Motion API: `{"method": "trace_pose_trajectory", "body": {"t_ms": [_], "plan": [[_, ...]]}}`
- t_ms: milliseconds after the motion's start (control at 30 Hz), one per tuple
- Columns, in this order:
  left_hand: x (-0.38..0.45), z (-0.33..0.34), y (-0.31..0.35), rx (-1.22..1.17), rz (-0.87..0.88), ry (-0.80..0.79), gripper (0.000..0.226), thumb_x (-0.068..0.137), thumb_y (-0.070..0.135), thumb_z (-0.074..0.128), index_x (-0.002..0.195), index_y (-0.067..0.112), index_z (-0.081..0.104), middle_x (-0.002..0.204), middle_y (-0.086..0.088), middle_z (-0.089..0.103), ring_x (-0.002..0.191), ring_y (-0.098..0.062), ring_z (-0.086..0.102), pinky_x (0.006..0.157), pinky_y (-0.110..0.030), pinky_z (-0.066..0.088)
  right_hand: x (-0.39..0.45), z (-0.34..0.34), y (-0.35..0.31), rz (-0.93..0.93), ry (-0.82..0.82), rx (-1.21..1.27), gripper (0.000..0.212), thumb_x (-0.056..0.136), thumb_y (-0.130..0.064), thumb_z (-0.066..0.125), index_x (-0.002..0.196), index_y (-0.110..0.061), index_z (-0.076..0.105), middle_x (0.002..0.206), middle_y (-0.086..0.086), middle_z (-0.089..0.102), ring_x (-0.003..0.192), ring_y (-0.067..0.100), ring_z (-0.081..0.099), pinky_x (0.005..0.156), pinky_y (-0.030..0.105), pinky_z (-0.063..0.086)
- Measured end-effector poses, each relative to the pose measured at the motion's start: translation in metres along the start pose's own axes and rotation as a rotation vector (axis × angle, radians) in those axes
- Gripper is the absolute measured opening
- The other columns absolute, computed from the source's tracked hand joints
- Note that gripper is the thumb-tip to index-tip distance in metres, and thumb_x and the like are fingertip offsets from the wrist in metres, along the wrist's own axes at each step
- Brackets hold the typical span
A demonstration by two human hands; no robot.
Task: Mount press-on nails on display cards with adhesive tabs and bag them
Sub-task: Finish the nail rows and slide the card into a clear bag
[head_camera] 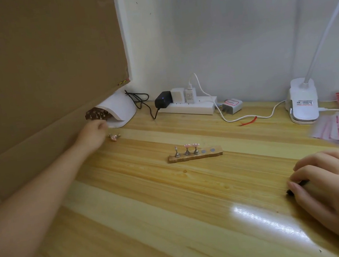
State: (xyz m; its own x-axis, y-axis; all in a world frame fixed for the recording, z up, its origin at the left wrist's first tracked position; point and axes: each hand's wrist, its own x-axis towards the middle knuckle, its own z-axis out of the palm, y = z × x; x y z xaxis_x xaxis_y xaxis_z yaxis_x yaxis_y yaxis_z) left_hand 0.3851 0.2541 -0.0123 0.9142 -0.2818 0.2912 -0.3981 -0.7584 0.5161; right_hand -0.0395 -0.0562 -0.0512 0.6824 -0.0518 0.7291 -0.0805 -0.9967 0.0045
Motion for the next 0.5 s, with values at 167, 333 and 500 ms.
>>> {"method": "trace_pose_trajectory", "body": {"t_ms": [167, 333, 500], "plan": [[-0.029, 0.046, 0.042, 0.187, 0.133, 0.002, 0.026, 0.097, 0.014, 0.049, 0.111, 0.012, 0.071, 0.114, -0.008, 0.069, 0.104, -0.027, 0.061, 0.084, -0.032, 0.047, 0.002, -0.003, -0.004, -0.004, 0.001, -0.005, 0.037, 0.086, -0.039, 0.048, 0.067, -0.015, 0.069, 0.08, 0.0, 0.064, 0.076, 0.033, 0.061, 0.065, 0.043, 0.044], [-0.037, 0.053, 0.061, 0.243, 0.147, 0.099, 0.022, 0.091, 0.018, 0.056, 0.104, 0.013, 0.073, 0.101, -0.005, 0.07, 0.094, -0.025, 0.063, 0.071, -0.031, 0.047, 0.004, -0.007, -0.006, -0.019, -0.007, -0.016, 0.035, 0.084, -0.037, 0.048, 0.066, -0.015, 0.068, 0.079, 0.002, 0.065, 0.076, 0.033, 0.062, 0.064, 0.042, 0.044], [-0.041, 0.05, 0.06, 0.258, 0.179, 0.101, 0.017, 0.091, 0.02, 0.058, 0.092, 0.012, 0.073, 0.082, -0.005, 0.066, 0.078, -0.024, 0.061, 0.06, -0.03, 0.041, 0.005, -0.011, -0.008, -0.021, -0.015, -0.004, 0.033, 0.085, -0.034, 0.049, 0.066, -0.015, 0.067, 0.079, 0.001, 0.065, 0.074, 0.033, 0.061, 0.064, 0.041, 0.045]]}}
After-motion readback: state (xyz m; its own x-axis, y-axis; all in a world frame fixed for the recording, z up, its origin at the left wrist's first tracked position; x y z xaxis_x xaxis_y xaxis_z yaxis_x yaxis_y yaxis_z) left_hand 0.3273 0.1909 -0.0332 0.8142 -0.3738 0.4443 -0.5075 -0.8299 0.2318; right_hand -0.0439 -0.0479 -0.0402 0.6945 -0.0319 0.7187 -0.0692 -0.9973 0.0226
